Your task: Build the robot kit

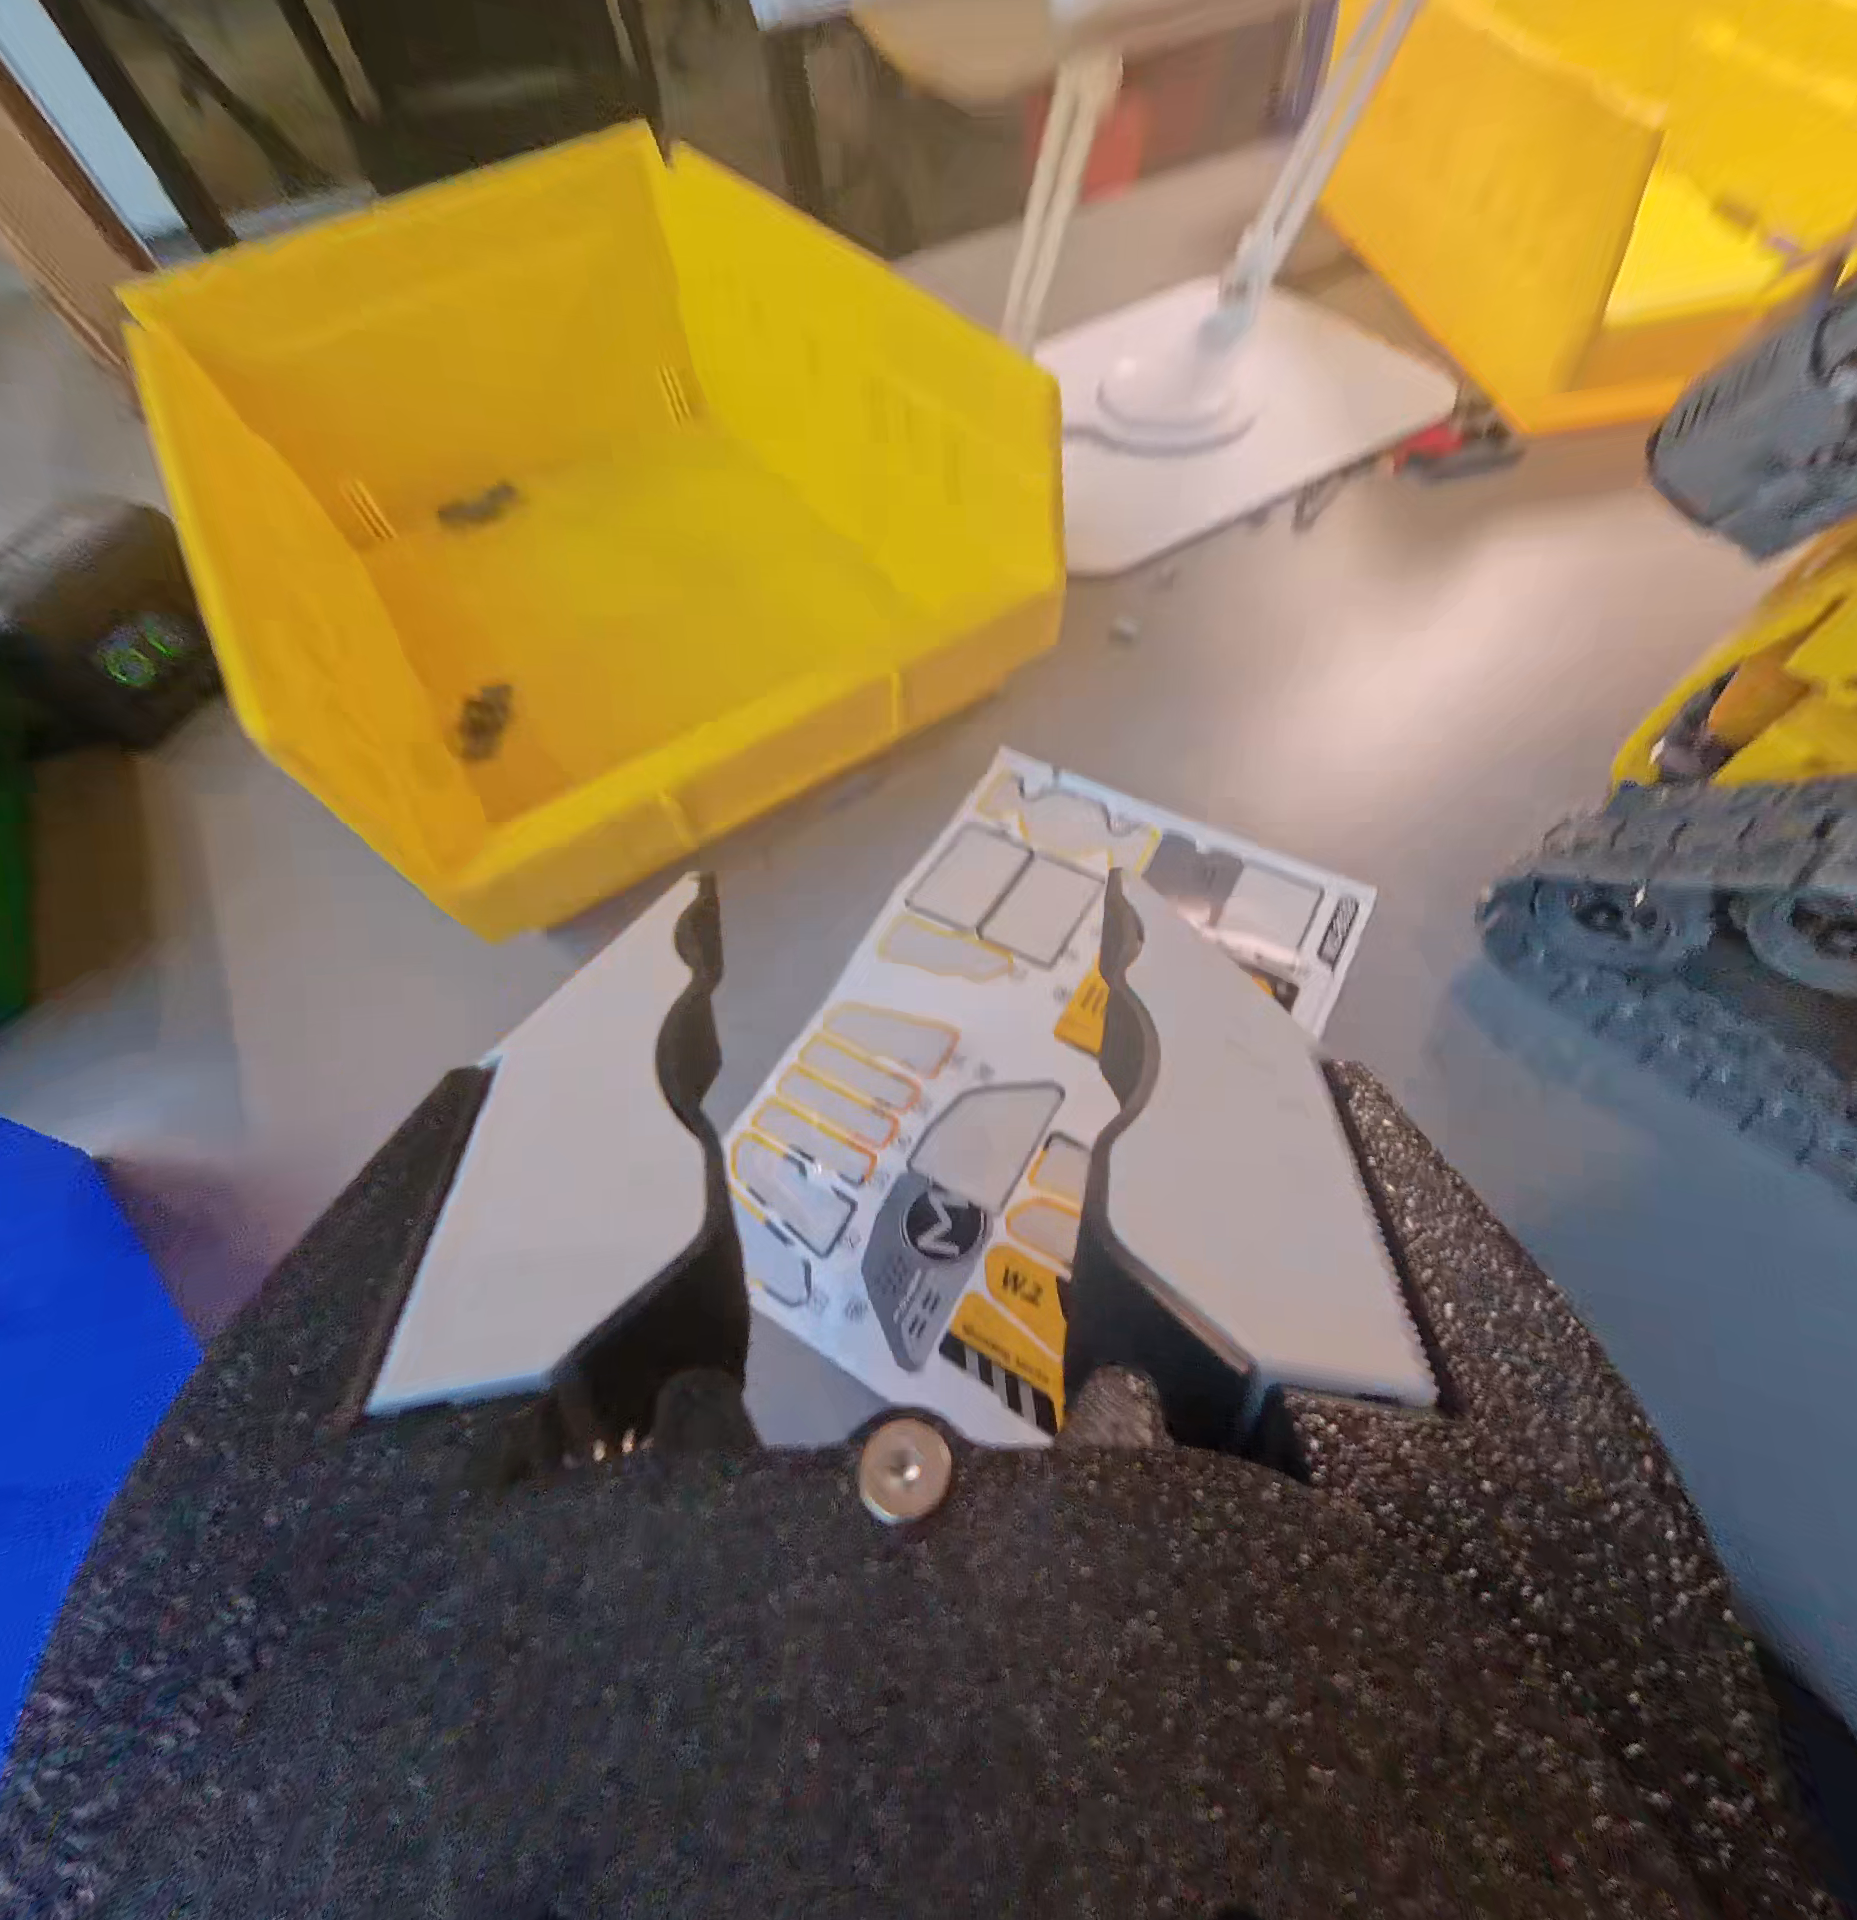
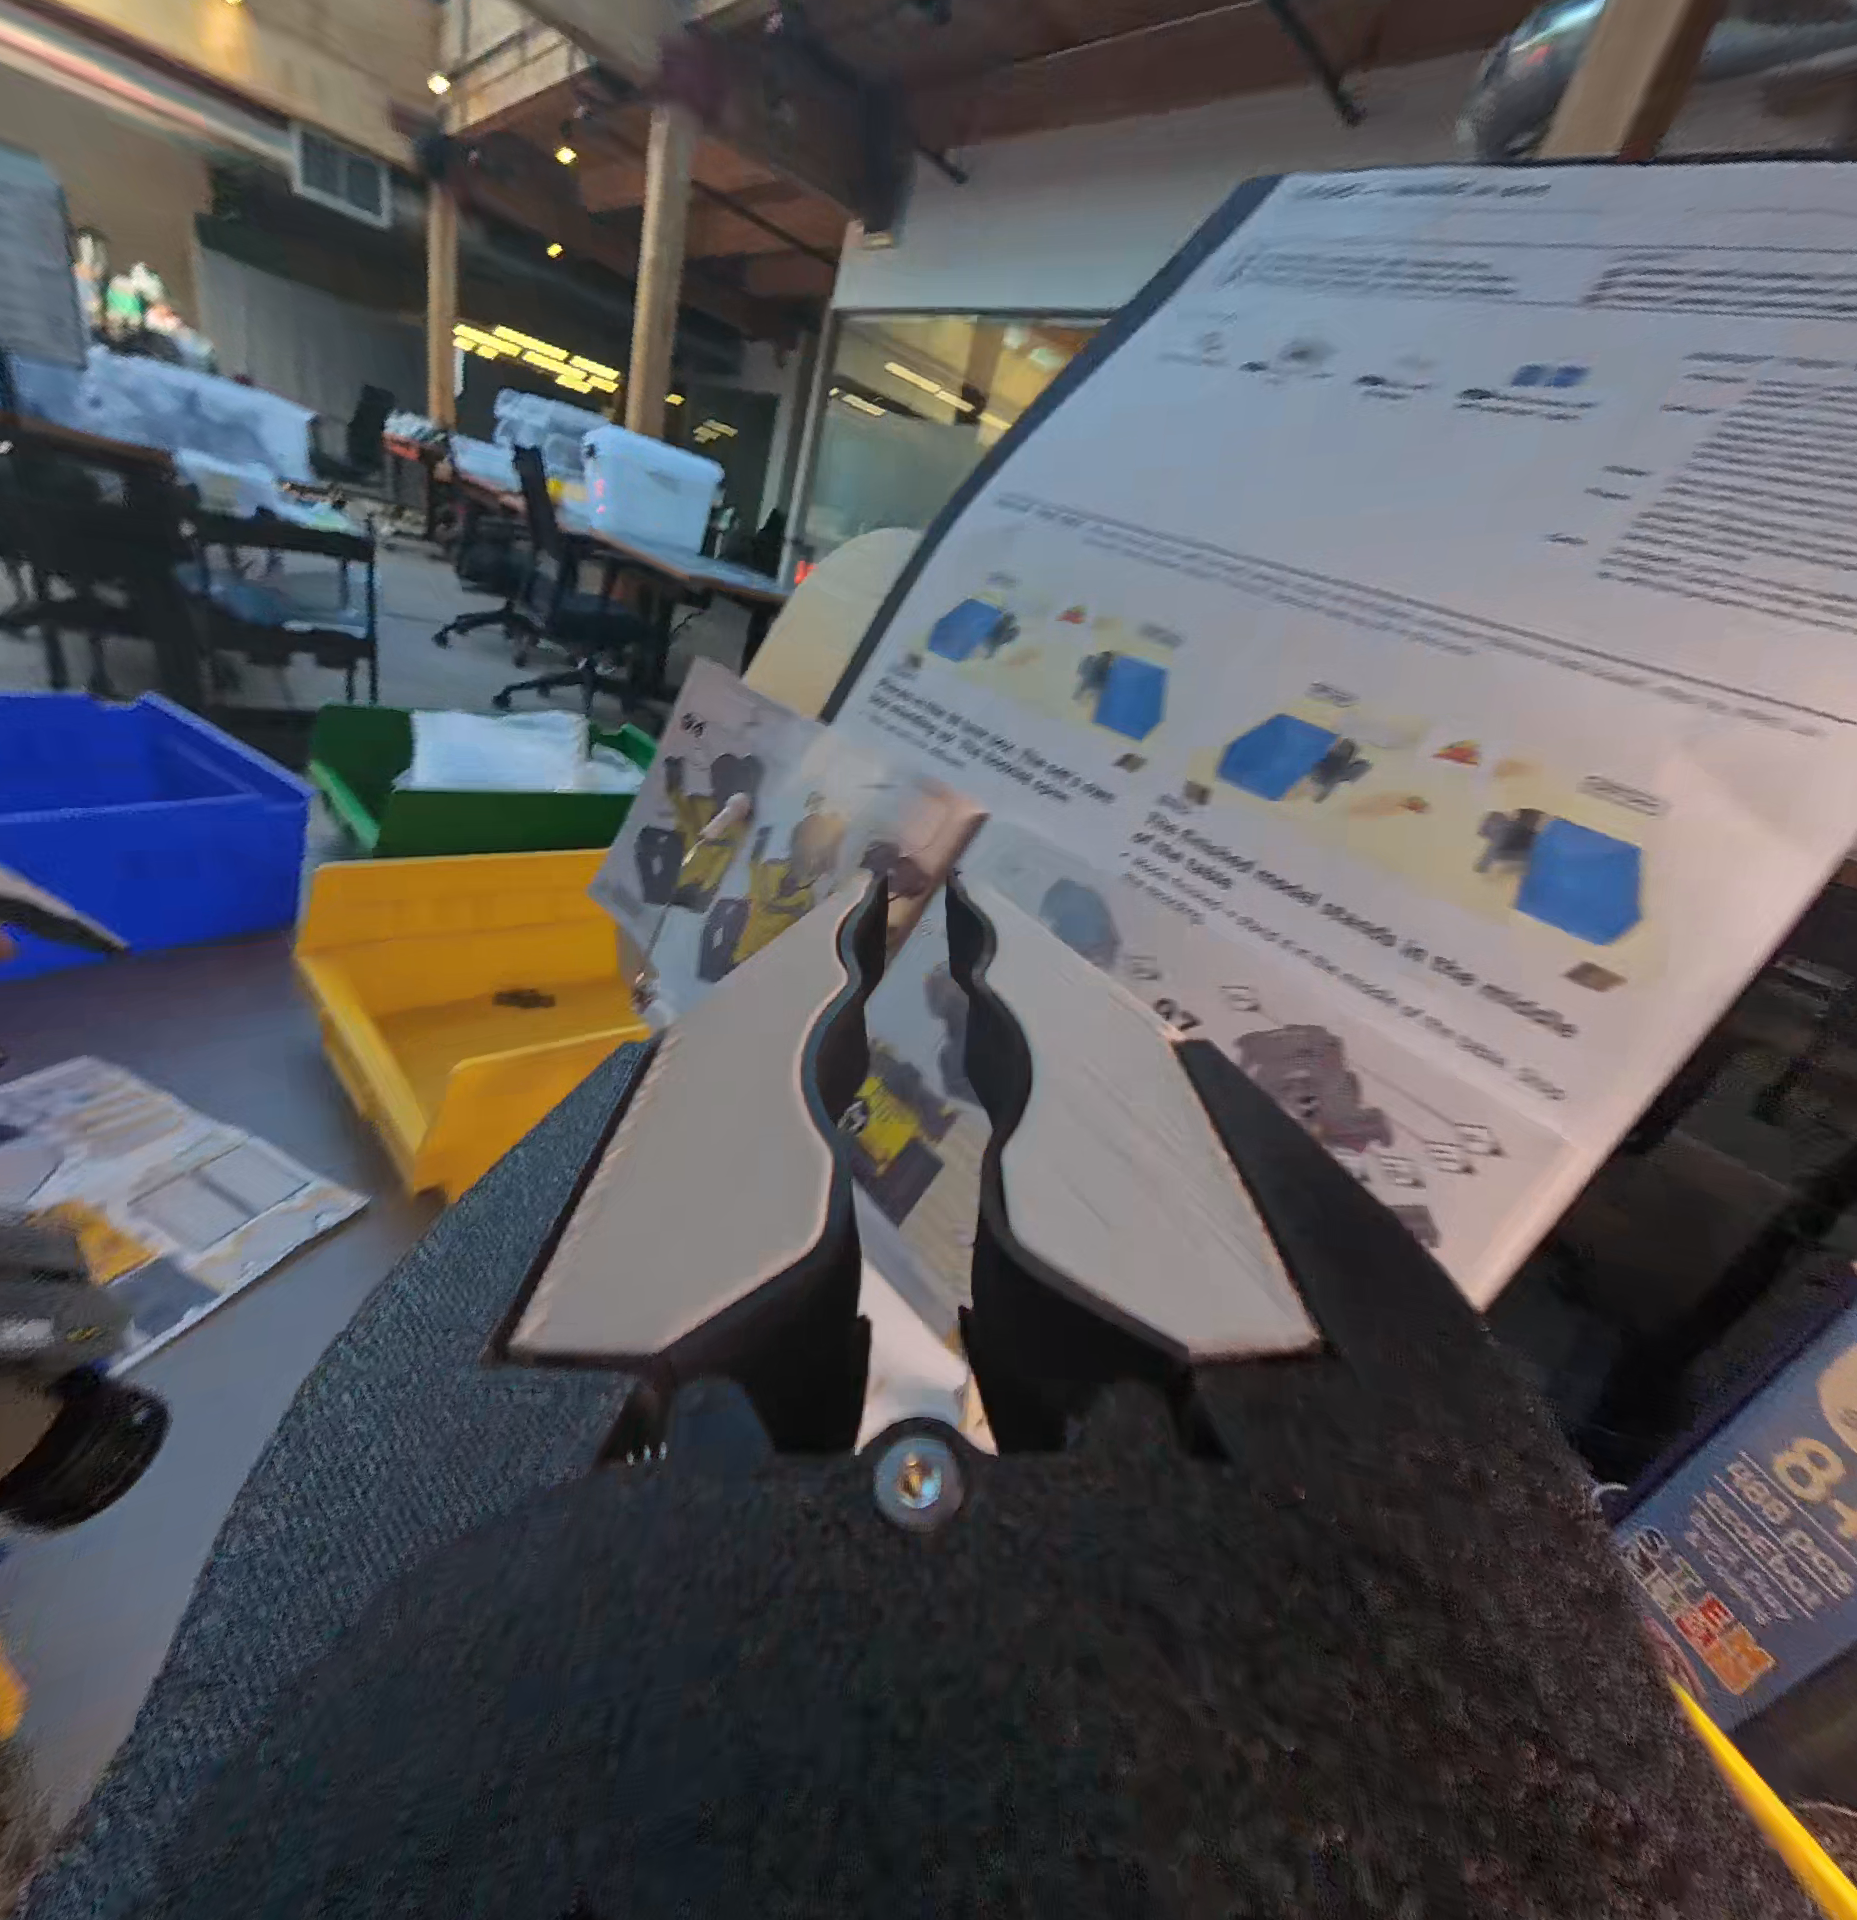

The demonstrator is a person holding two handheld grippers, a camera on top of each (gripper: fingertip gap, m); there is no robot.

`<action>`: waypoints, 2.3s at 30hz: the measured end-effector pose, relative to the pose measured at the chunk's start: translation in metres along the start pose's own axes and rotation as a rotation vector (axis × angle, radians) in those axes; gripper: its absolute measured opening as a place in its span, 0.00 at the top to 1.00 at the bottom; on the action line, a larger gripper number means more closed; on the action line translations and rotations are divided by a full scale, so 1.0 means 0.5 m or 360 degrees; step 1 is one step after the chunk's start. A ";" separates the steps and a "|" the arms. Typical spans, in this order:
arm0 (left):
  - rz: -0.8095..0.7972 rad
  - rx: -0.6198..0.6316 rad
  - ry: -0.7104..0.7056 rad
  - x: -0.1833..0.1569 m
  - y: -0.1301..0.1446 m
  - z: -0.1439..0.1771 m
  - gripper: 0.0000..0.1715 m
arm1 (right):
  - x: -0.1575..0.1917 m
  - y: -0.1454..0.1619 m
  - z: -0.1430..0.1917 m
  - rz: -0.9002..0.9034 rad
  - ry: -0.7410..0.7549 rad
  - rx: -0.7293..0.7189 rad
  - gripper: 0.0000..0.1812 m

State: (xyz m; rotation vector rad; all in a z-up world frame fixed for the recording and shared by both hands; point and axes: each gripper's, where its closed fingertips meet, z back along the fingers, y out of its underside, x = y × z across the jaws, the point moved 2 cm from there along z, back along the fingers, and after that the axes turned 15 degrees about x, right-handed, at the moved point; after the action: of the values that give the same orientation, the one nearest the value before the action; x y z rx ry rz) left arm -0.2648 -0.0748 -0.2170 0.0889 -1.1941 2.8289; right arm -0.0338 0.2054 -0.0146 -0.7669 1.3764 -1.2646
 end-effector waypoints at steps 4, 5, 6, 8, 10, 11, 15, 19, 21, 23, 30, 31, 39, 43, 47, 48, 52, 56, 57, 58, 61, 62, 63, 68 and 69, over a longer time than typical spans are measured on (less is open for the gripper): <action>-0.0166 0.0447 0.0267 -0.052 0.082 -0.059 0.46 | 0.117 0.073 0.026 0.0185 -0.0194 0.0227 0.94; -0.0204 0.0529 0.0326 -0.065 0.100 -0.070 0.44 | 0.143 0.098 0.037 0.0210 -0.0238 0.0280 0.94; -0.0249 0.0618 0.0353 -0.074 0.118 -0.079 0.41 | 0.167 0.122 0.051 0.0226 -0.0275 0.0327 0.94; -0.0341 0.0687 0.0368 -0.083 0.133 -0.085 0.39 | 0.205 0.169 0.083 0.0220 -0.0325 0.0405 0.94; -0.0361 0.0673 0.0399 -0.087 0.131 -0.082 0.53 | 0.229 0.210 0.117 0.0150 -0.0358 0.0451 0.94; -0.0357 0.0675 0.0401 -0.088 0.131 -0.081 0.54 | 0.235 0.227 0.132 0.0101 -0.0359 0.0461 0.94; -0.0396 0.0651 0.0441 -0.107 0.129 -0.072 0.93 | 0.238 0.245 0.176 0.0009 -0.0302 0.0444 0.94; -0.0460 0.0665 0.0399 -0.117 0.134 -0.065 1.00 | 0.254 0.201 0.198 0.0028 -0.0304 0.0331 0.94; -0.0498 0.0595 0.0365 -0.119 0.116 -0.062 0.96 | 0.264 0.188 0.199 0.0065 -0.0311 0.0315 0.94; -0.0451 0.0500 0.0361 -0.117 0.084 -0.060 0.82 | 0.277 0.176 0.199 0.0062 -0.0341 0.0292 0.94; -0.0148 0.0721 0.0335 -0.046 0.082 -0.141 0.31 | 0.323 0.174 0.200 0.0083 -0.0405 0.0289 0.94; -0.0184 0.0723 0.0312 -0.046 0.084 -0.140 0.40 | 0.327 0.178 0.203 0.0080 -0.0405 0.0290 0.94; -0.0298 0.0685 0.0407 -0.094 0.104 -0.100 0.76 | 0.302 0.209 0.208 -0.0068 -0.0366 0.0299 0.94; -0.0307 0.0559 0.0381 -0.095 0.089 -0.073 0.84 | 0.304 0.208 0.205 -0.0094 -0.0387 0.0285 0.94; -0.0290 0.0293 0.0303 -0.082 0.040 -0.020 0.87 | 0.319 0.195 0.205 -0.0092 -0.0424 0.0257 0.94; -0.0292 0.0198 0.0279 -0.080 0.022 -0.002 0.86 | 0.326 0.188 0.205 -0.0085 -0.0445 0.0243 0.93; -0.0325 -0.0164 0.0219 -0.096 -0.062 0.083 0.85 | 0.368 0.136 0.192 -0.0049 -0.0535 0.0174 0.88; -0.0481 -0.0439 0.0218 -0.159 -0.158 0.156 0.84 | 0.427 0.050 0.155 0.0057 -0.0630 0.0103 0.76; -0.0521 -0.0500 0.0226 -0.179 -0.183 0.172 0.83 | 0.437 0.026 0.144 0.0043 -0.0645 0.0077 0.71; -0.0557 -0.0557 0.0235 -0.199 -0.207 0.186 0.83 | 0.444 0.003 0.131 0.0005 -0.0665 0.0052 0.67; -0.0668 -0.0654 0.0254 -0.255 -0.265 0.216 0.83 | 0.449 -0.053 0.102 -0.0173 -0.0788 -0.0003 0.61; -0.0705 -0.0669 0.0242 -0.269 -0.279 0.220 0.82 | 0.446 -0.070 0.101 -0.0227 -0.0836 -0.0047 0.69; -0.0741 -0.0676 0.0235 -0.281 -0.291 0.224 0.82 | 0.444 -0.083 0.105 -0.0250 -0.0886 -0.0082 0.88; -0.0806 -0.0757 0.0515 -0.315 -0.344 0.275 0.64 | 0.409 -0.100 0.160 -0.0320 -0.1146 -0.0039 1.00; -0.0802 -0.0792 0.0577 -0.318 -0.361 0.288 0.62 | 0.411 -0.097 0.177 -0.0340 -0.1267 0.0012 1.00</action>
State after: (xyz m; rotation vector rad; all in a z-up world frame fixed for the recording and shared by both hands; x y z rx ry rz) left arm -0.0871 -0.0593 -0.0008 -0.1279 -1.4828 1.9601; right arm -0.0057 -0.0218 -0.0131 -1.2635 0.6518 -0.9491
